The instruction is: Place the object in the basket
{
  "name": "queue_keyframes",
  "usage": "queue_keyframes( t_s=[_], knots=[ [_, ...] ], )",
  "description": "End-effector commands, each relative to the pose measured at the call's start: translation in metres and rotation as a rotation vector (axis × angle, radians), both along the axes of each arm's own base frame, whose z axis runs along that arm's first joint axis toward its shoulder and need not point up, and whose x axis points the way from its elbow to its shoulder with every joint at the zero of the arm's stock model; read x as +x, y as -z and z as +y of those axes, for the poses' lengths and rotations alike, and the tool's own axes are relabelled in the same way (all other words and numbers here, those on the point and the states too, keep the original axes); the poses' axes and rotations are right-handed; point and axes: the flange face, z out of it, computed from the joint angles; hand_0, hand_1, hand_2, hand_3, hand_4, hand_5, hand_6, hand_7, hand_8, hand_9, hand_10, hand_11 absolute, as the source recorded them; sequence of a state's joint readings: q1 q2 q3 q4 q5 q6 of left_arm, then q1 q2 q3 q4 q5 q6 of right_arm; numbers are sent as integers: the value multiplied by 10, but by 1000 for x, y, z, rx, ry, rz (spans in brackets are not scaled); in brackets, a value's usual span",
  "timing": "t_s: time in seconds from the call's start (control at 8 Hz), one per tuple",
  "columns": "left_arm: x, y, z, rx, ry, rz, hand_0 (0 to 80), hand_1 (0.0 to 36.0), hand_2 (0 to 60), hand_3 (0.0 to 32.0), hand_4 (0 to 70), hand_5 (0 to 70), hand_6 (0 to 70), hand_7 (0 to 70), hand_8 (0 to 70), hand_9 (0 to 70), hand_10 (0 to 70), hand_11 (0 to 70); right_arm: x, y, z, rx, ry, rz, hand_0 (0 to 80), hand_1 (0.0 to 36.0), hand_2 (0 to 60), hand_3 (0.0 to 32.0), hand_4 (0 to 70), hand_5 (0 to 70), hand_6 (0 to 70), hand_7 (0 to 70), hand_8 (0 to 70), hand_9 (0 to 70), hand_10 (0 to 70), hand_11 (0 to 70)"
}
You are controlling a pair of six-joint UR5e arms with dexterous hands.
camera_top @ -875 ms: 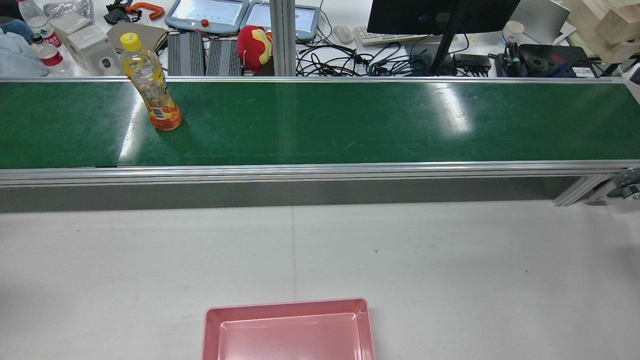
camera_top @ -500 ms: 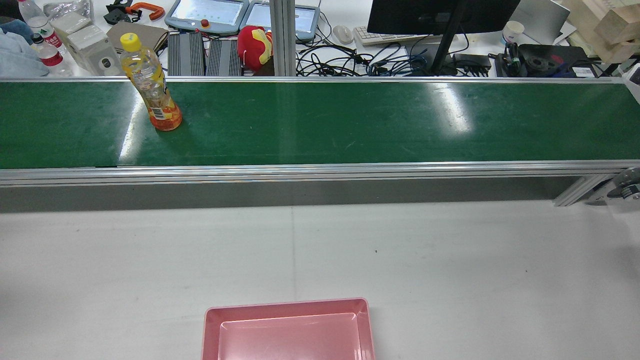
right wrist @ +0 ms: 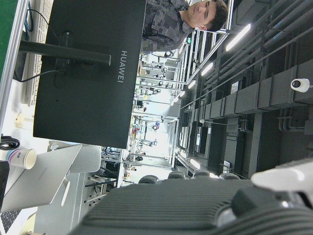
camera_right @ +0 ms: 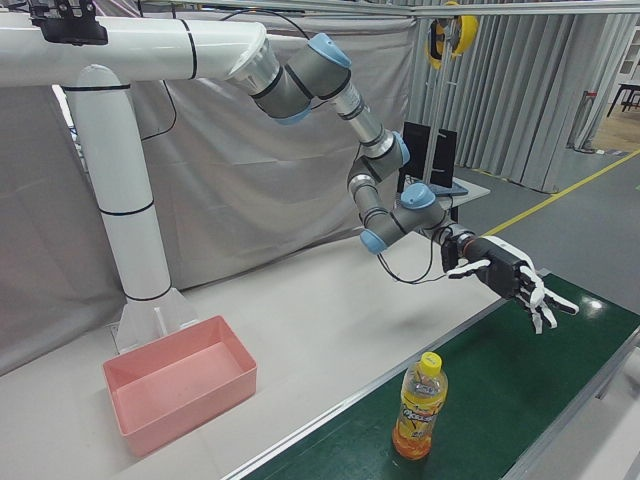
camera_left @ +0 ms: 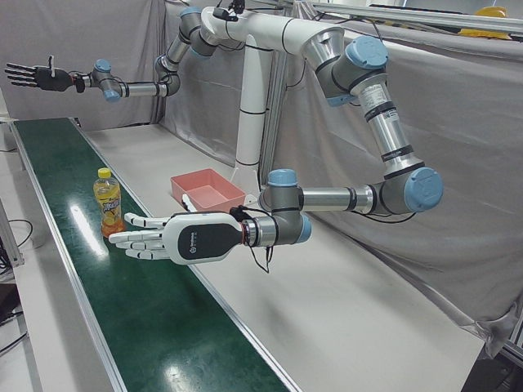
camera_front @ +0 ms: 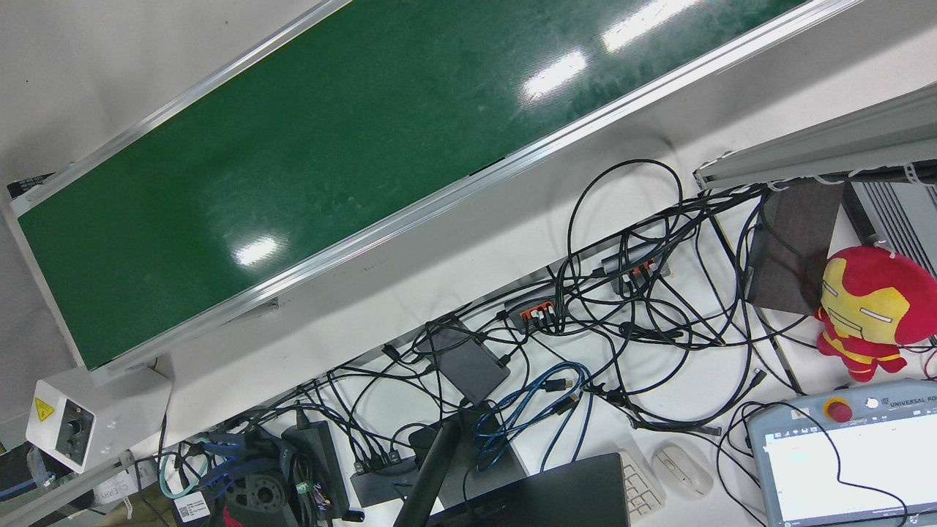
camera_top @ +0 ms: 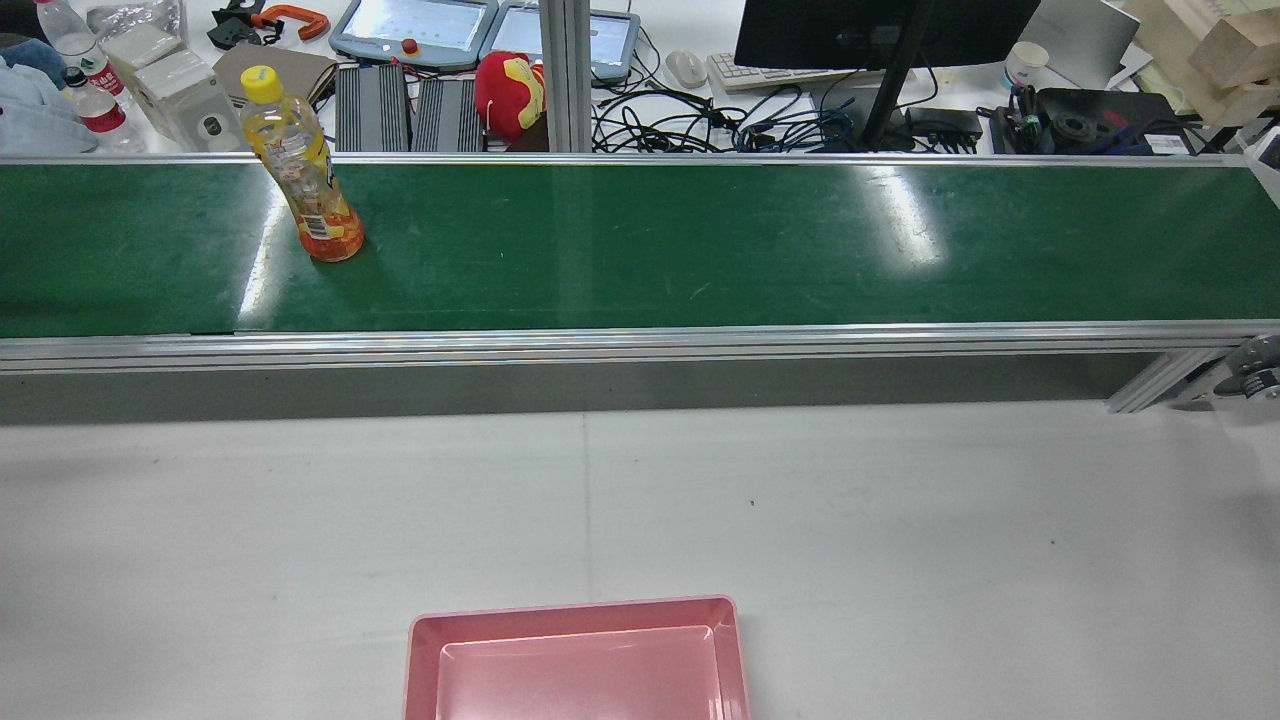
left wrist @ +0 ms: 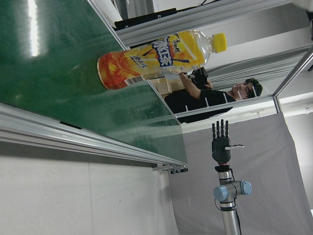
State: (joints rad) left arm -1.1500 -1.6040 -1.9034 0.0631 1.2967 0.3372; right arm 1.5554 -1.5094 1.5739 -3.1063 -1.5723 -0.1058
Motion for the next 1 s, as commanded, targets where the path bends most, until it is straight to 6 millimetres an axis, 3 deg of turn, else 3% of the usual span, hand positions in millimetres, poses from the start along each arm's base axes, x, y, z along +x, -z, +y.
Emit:
queue_keyframes(
  t_s=[0.0, 0.12, 0.38, 0.75, 0.88],
  knots=[
    [66, 14, 10, -48, -24, -21, 613, 171, 0, 0, 139, 289, 0, 23, 103, 123, 106, 176, 0, -1, 1, -2, 0, 0, 0, 0, 0, 0, 0, 0, 0, 0, 0, 0, 0, 0],
    [72, 16, 5, -53, -33, -23, 589, 156, 0, 0, 112, 285, 0, 22, 95, 114, 98, 163, 0, 0, 0, 0, 0, 0, 0, 0, 0, 0, 0, 0, 0, 0, 0, 0, 0, 0],
    [86, 40, -15, -43, -39, -19, 547, 127, 0, 0, 75, 280, 0, 15, 87, 105, 76, 128, 0, 0, 0, 0, 0, 0, 0, 0, 0, 0, 0, 0, 0, 0, 0, 0, 0, 0],
    [147, 64, -14, -25, -118, -19, 549, 133, 0, 0, 81, 297, 0, 19, 95, 115, 82, 136, 0, 0, 0, 0, -2, 0, 0, 0, 0, 0, 0, 0, 0, 0, 0, 0, 0, 0],
    [153, 72, -22, -22, -118, -17, 550, 135, 0, 0, 85, 294, 0, 20, 99, 120, 86, 142, 0, 0, 0, 0, 0, 0, 0, 0, 0, 0, 0, 0, 0, 0, 0, 0, 0, 0]
  ],
)
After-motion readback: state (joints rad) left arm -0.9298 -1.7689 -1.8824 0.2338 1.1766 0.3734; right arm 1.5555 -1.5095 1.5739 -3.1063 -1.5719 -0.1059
